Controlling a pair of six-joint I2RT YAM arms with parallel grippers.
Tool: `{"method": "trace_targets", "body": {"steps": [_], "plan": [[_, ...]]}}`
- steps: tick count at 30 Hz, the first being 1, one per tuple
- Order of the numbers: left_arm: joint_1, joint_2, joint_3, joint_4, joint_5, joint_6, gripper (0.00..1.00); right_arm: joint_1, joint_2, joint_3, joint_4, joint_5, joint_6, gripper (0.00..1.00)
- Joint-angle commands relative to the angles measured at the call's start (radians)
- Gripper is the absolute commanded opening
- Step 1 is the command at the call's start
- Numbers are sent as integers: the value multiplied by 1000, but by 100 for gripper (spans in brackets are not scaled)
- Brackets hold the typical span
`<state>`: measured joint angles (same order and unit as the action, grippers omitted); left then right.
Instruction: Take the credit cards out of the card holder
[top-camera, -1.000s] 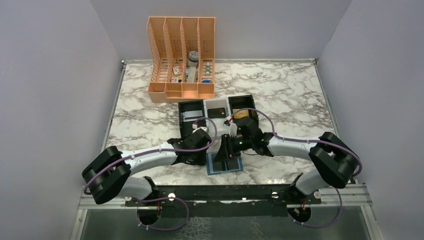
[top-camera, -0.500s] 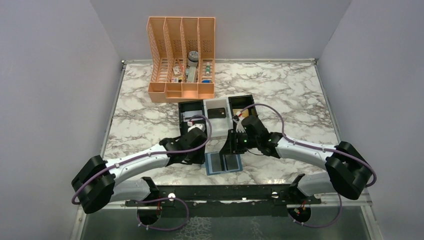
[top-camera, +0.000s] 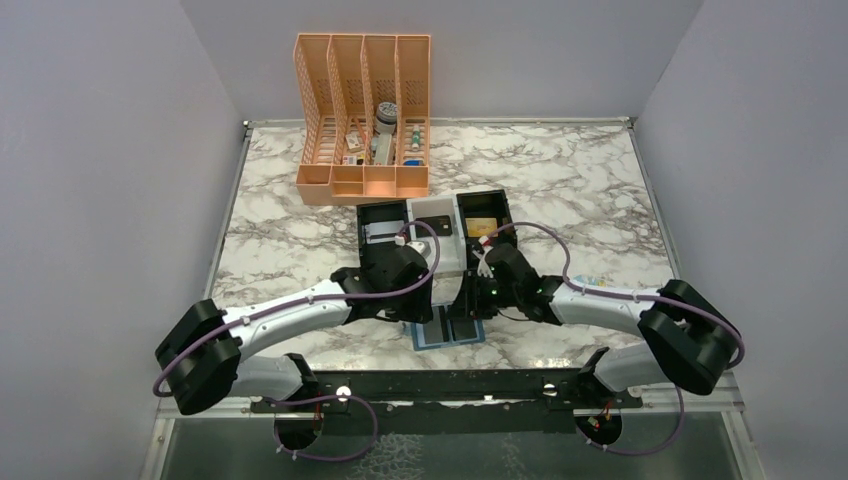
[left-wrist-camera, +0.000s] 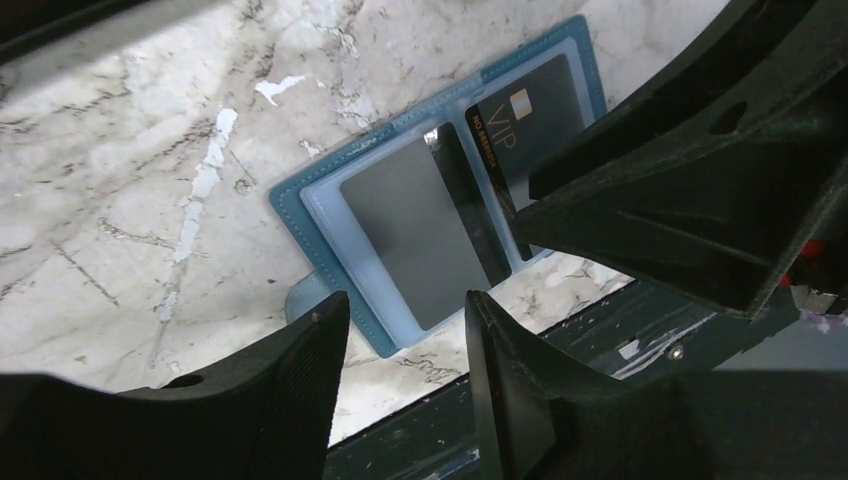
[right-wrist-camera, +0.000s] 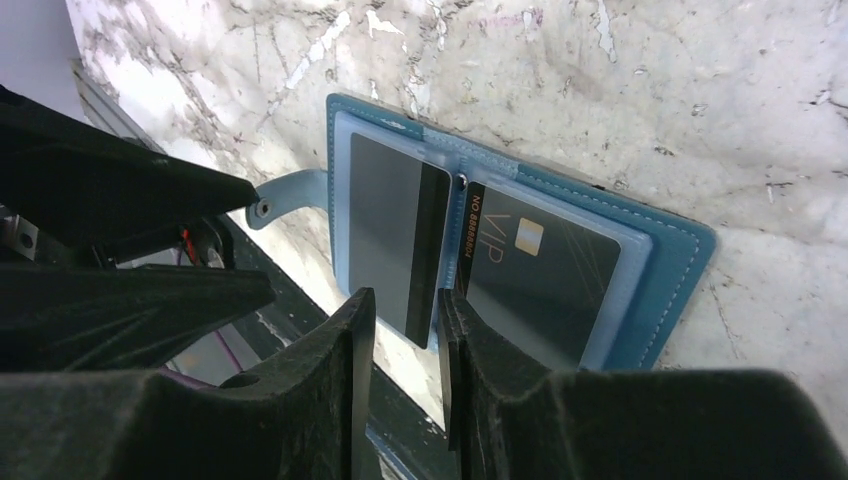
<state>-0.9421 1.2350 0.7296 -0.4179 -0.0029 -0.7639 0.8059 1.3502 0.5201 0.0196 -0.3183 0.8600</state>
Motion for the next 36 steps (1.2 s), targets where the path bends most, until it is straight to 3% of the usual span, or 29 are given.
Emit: {"method": "trace_targets", "body": {"steps": [1, 23, 32, 36], "plan": [[-23, 52, 19, 37, 44, 12, 47, -1, 56, -2, 88, -60, 25, 29], [-44, 206, -25, 24, -55, -2, 22, -1, 168, -35, 171, -120, 42, 23], [-46, 218, -21, 18, -69, 6, 21, -6, 142, -43, 203, -133, 53, 2], [-45, 233, -20, 13, -72, 10, 20, -35, 115, -56, 195, -158, 44, 1]]}}
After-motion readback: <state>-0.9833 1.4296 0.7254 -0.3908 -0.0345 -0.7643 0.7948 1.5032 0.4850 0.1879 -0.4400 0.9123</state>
